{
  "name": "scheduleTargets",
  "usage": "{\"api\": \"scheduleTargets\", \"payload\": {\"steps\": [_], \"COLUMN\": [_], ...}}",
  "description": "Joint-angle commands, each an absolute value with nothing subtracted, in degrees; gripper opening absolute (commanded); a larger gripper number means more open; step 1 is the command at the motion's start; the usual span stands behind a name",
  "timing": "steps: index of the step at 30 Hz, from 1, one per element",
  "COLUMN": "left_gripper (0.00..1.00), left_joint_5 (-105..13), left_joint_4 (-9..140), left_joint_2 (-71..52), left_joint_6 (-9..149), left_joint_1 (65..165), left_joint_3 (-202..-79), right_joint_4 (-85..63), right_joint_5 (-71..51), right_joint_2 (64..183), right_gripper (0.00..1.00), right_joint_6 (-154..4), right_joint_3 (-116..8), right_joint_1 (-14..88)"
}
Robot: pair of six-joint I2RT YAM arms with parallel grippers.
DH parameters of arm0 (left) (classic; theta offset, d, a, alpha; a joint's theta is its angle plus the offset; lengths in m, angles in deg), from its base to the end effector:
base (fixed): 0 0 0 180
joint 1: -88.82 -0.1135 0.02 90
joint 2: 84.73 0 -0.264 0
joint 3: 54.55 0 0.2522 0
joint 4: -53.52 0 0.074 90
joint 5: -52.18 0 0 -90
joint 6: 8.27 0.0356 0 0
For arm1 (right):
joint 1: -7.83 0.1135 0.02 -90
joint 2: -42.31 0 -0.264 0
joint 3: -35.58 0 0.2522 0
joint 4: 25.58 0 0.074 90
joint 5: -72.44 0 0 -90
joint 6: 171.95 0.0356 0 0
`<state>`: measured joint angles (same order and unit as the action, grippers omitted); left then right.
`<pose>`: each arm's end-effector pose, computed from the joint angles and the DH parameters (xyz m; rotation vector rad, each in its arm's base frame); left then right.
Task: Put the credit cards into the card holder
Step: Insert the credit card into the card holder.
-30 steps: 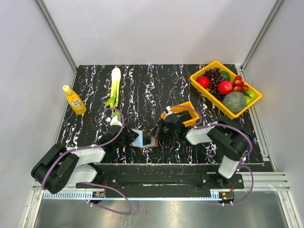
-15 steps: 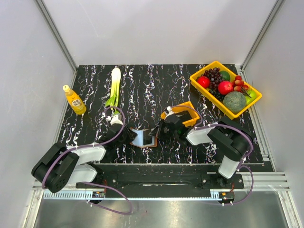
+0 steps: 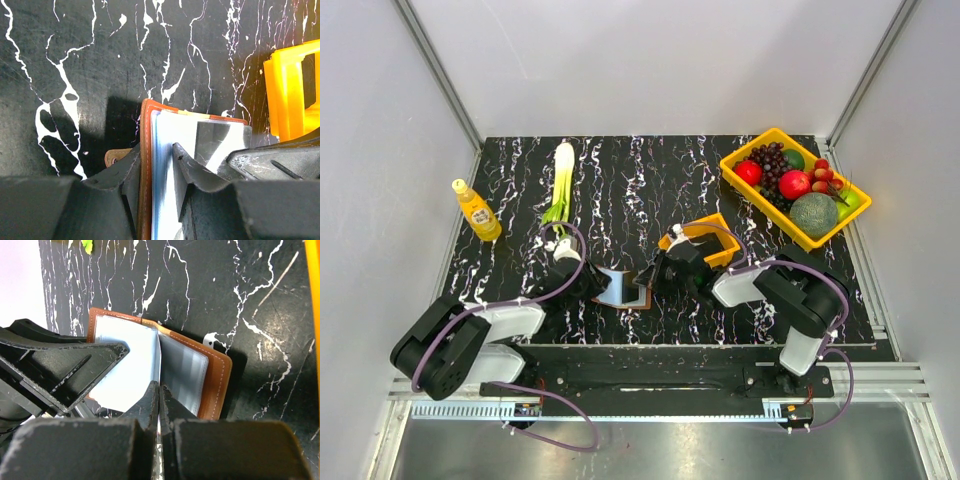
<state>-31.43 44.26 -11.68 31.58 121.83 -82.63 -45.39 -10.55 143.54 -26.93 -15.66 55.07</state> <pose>0.1785 -0.1112 0.1240 -0.4035 2.2404 -0.6793 0.2195 0.2438 0.1243 0.0762 2.3305 1.1333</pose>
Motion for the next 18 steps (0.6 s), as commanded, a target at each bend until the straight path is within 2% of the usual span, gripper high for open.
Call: {"api": "scheduleTargets", "payload": {"steps": [1,8,18], "left_gripper": [0.32,0.32,0.34], "left_joint_5": [-27.4,-26.2,-26.0], "left_joint_4": [52.7,54.3,55.5], "left_joint_2": [-7.9,-7.1,-5.4], "left_joint_6": [33.6,33.1,33.5], "left_joint_1": [121.5,121.5,121.5], "left_joint_3": [-81.5,-82.5,-83.9], "right_joint_4": [-52.2,-55.6,-55.4], "right_joint_5": [-10.2,-7.2,-9.6], "right_joint_2": [144.5,145.0,143.3], "right_gripper": [0.00,0.00,0.00], "right_joint_6": [-26.0,-25.2,-25.6], "right_joint_3": [-13.4,-12.8,-12.1], "right_joint_1": [55.5,55.5,55.5]}}
